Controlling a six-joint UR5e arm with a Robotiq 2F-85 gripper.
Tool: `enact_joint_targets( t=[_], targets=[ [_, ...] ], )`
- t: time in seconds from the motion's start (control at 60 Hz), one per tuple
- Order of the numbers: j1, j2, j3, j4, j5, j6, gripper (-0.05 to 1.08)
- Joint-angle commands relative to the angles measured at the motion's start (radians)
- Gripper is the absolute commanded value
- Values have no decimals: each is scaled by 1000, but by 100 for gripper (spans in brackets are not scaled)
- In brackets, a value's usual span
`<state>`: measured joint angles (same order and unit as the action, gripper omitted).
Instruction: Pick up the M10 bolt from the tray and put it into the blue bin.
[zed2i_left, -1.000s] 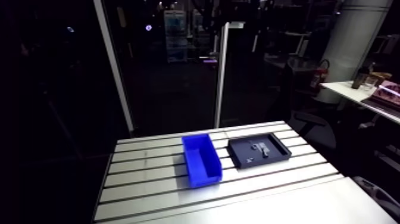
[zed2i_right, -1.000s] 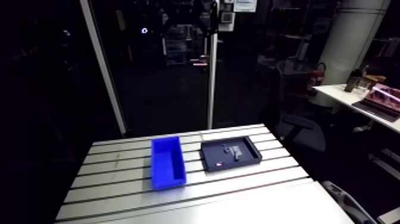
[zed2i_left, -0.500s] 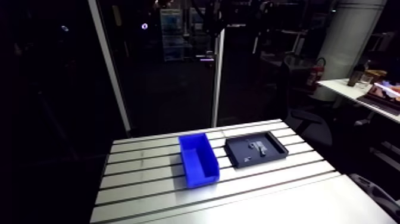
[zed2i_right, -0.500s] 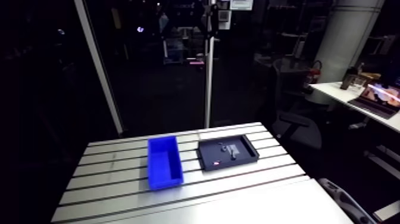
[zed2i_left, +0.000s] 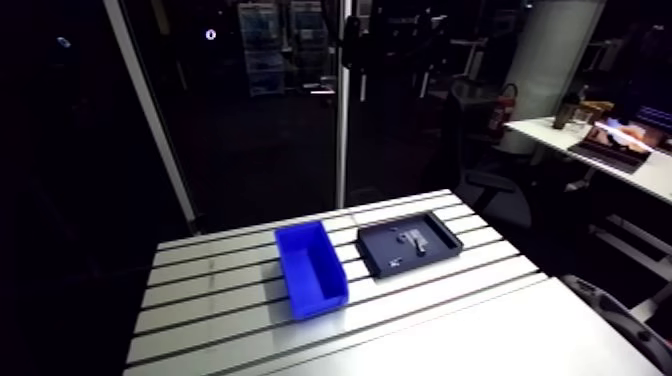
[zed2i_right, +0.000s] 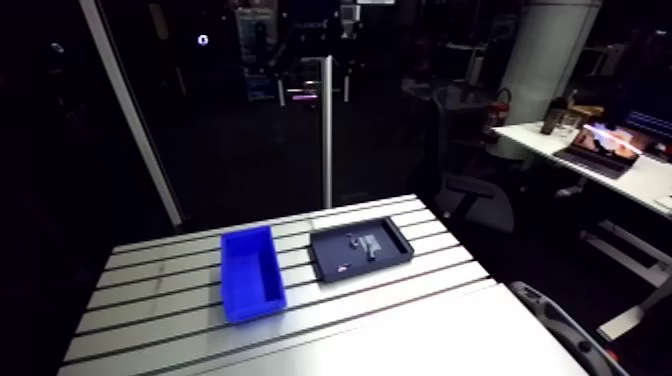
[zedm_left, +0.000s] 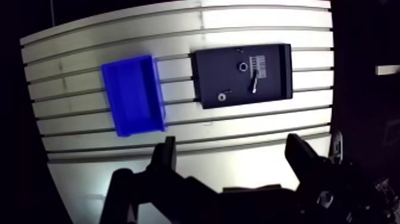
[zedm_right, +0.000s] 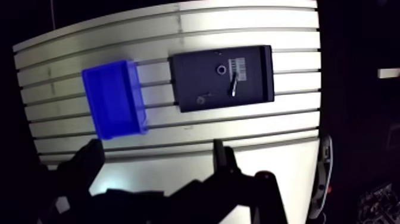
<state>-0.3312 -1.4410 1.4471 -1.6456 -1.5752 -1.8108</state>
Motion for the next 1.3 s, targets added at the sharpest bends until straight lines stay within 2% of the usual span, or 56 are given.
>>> enact_joint_targets(
  t=[0.017,0.15,0.3,0.5,1.3],
  targets=[
    [-24,12,45,-67,1,-15,0],
    [-54,15,94,-124,1,-42,0],
    [-103,27,131,-136,1,-59,0],
    [-130,44,166,-186,1,-69,0],
    [-173,159,273,-376,-4,-69,0]
  ],
)
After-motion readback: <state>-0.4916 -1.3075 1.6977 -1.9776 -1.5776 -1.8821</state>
